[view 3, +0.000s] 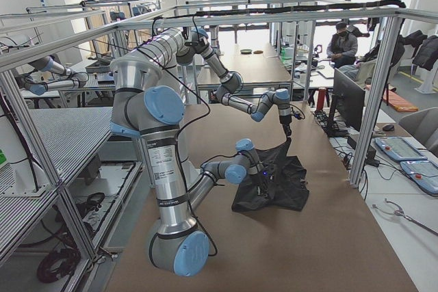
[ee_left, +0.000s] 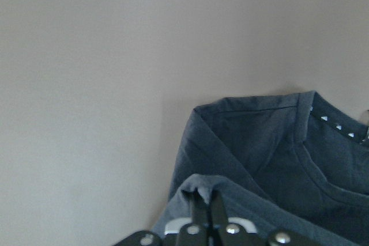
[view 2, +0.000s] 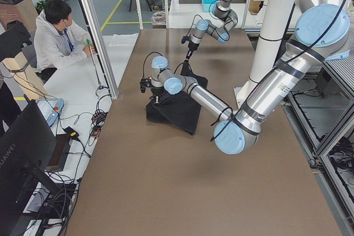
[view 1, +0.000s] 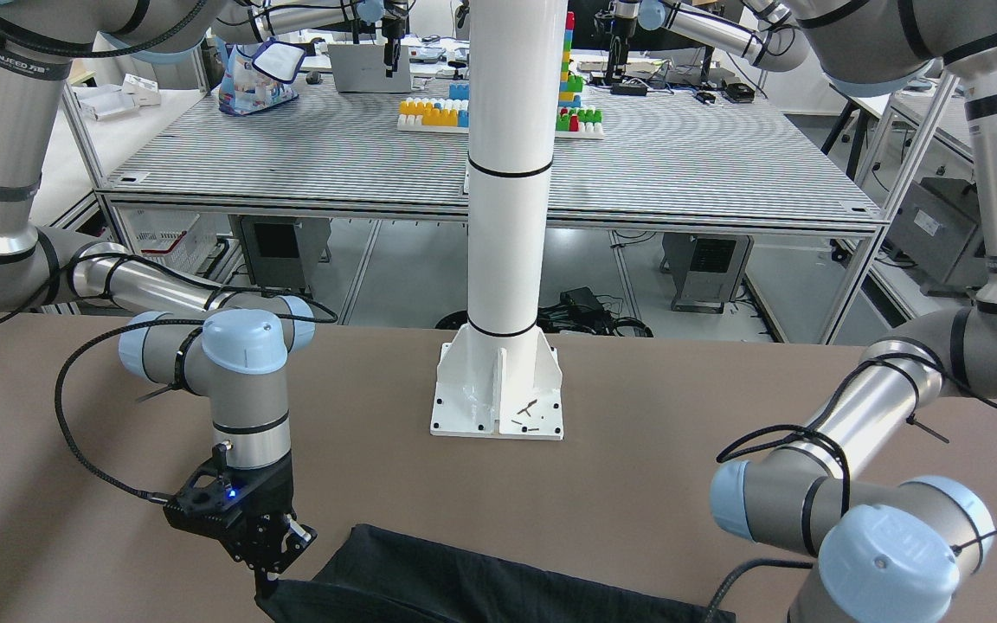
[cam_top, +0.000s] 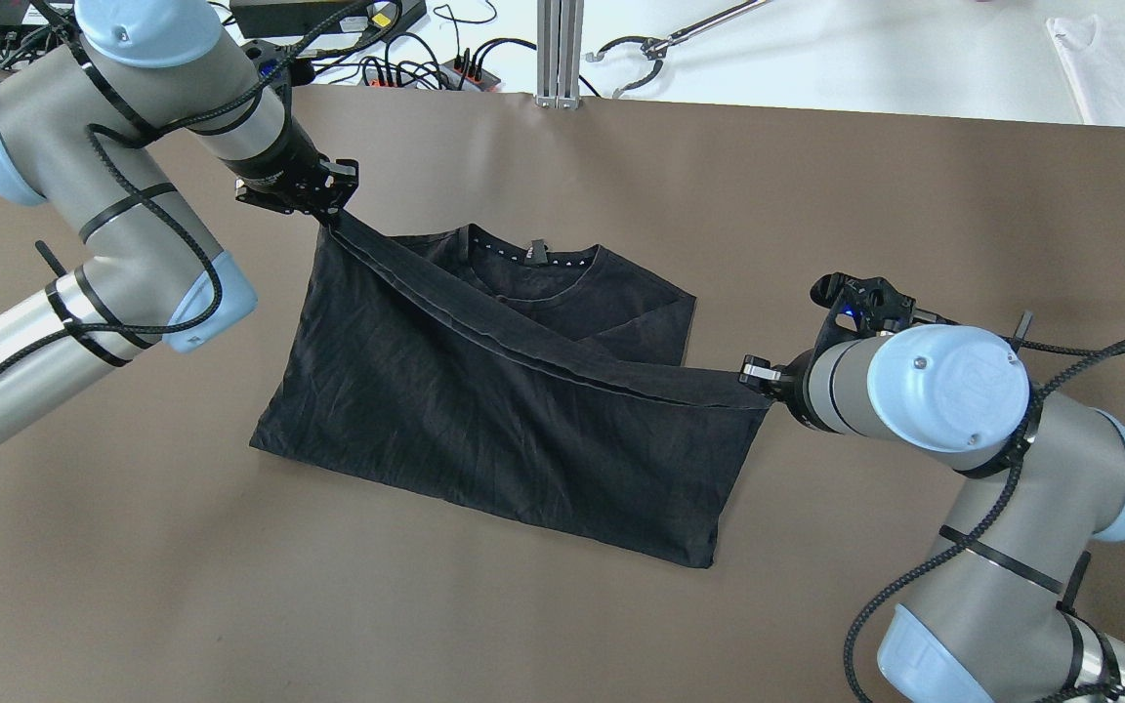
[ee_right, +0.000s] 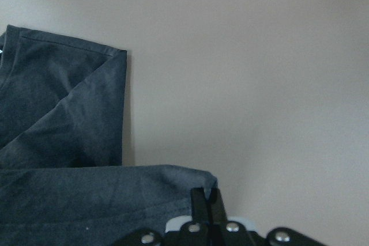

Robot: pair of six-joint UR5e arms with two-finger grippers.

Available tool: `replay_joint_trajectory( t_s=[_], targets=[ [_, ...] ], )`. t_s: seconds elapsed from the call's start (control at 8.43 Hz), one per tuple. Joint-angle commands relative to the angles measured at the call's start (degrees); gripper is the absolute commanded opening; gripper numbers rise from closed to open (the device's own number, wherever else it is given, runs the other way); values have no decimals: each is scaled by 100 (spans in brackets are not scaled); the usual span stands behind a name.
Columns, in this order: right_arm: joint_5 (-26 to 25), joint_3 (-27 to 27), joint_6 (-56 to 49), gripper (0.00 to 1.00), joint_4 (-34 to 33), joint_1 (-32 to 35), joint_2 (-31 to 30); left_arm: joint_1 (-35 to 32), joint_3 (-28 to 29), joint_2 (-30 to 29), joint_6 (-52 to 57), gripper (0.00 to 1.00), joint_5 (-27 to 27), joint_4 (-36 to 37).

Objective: Fold clothes

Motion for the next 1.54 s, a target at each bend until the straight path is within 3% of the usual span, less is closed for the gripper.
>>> replay_joint_trajectory(
  t_s=[0.0, 0.12, 0.24, 0.36, 0.47, 0.59, 0.71, 1.07, 1.3, 1.42],
  targets=[
    [-9, -944, -216, 0, 717, 77, 200, 63, 1102, -66, 45, 0, 350, -1022],
    [-27, -1121, -243, 0, 929, 86, 200, 167, 1218, -40, 46, 0, 422, -1173],
    [-27, -1132, -244, 15, 949, 86, 235, 203, 1201, -49, 46, 0, 423, -1174],
    [-27, -1132, -522, 81, 958, 95, 252, 186, 1132, -49, 359, 23, 379, -1278],
    [17, -1115, -925, 93, 984, 199, 322, 125, 922, 99, 867, 86, 283, -1480],
    [61, -1097, -1025, 93, 984, 331, 331, 55, 511, 388, 1002, 100, 65, -1482],
    [235, -1071, -1209, 94, 984, 367, 323, -111, 176, 617, 1012, 100, -399, -1490],
    [272, -677, -1193, 94, 993, 350, 43, 53, -1020, 1784, 1047, 100, -483, -1612],
    [263, -657, -1166, 94, 993, 253, 6, 413, -1101, 2733, 1092, 100, -456, -2733],
    [246, -657, -1149, 94, 993, 149, -2, 571, -1119, 2920, 1092, 99, -439, -2930]
  ],
)
